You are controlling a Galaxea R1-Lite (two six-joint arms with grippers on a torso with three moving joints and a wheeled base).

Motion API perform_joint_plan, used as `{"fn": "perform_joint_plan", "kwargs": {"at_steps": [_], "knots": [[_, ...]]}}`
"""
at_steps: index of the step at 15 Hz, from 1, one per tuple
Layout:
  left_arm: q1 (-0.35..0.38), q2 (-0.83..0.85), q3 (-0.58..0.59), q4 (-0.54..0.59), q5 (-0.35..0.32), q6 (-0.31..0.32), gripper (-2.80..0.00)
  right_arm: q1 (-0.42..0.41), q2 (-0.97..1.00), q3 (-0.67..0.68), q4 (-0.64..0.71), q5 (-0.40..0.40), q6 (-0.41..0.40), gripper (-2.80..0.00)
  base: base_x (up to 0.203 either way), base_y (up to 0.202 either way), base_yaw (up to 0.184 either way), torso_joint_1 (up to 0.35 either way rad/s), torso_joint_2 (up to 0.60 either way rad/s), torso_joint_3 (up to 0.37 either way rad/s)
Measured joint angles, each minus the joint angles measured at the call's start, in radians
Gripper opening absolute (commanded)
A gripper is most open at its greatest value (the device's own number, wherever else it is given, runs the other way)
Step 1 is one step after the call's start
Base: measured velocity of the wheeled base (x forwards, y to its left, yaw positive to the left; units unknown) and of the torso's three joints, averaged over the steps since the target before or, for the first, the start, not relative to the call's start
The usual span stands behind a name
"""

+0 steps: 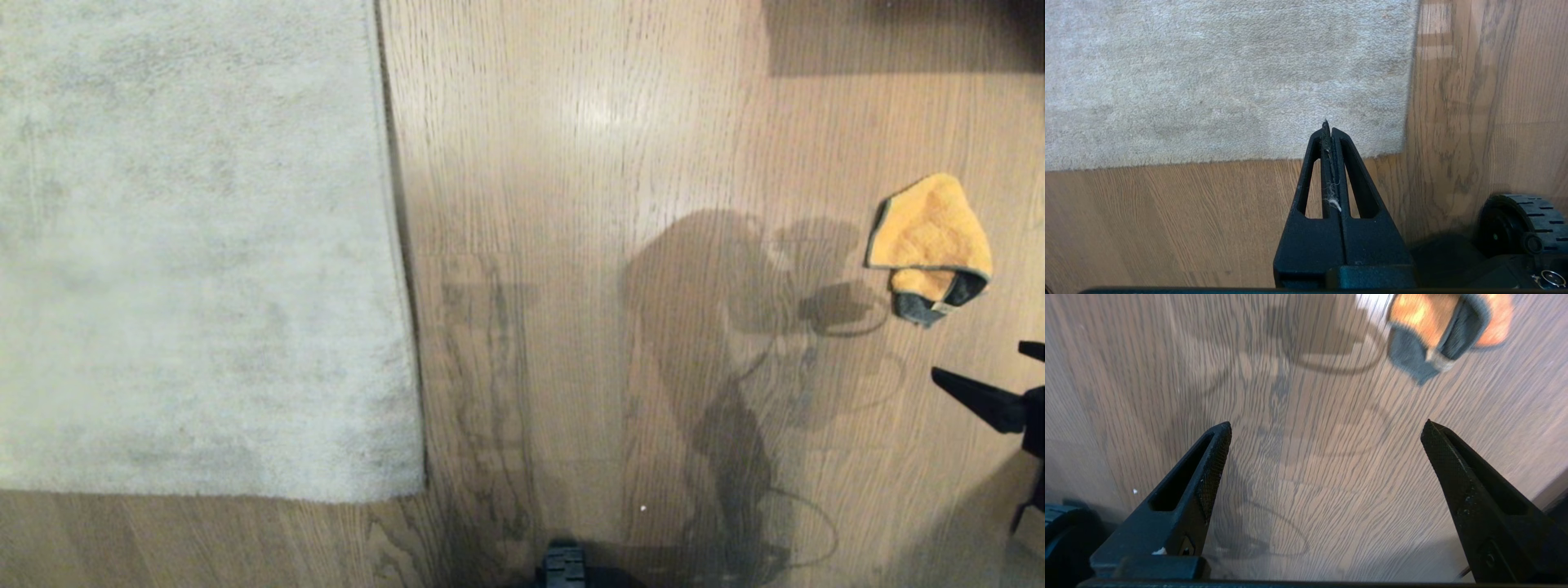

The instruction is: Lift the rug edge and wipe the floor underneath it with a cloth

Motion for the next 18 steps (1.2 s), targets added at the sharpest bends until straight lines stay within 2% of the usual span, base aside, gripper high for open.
{"fn": "perform_joint_plan", "kwargs": {"at_steps": [13,14,18], "knots": [[0.0,0.0,0.0,0.0,0.0,0.0,-2.8,0.001,-0.118,0.079,0.048,0.003,0.0,0.0,0.0,0.0,0.0,0.0,0.0,0.0],[0.0,0.0,0.0,0.0,0.0,0.0,-2.8,0.001,-0.121,0.084,0.049,0.003,-0.001,-2.8,0.0,0.0,0.0,0.0,0.0,0.0],[0.0,0.0,0.0,0.0,0.0,0.0,-2.8,0.003,-0.13,0.09,0.05,0.007,0.001,-2.8,0.0,0.0,0.0,0.0,0.0,0.0]]}}
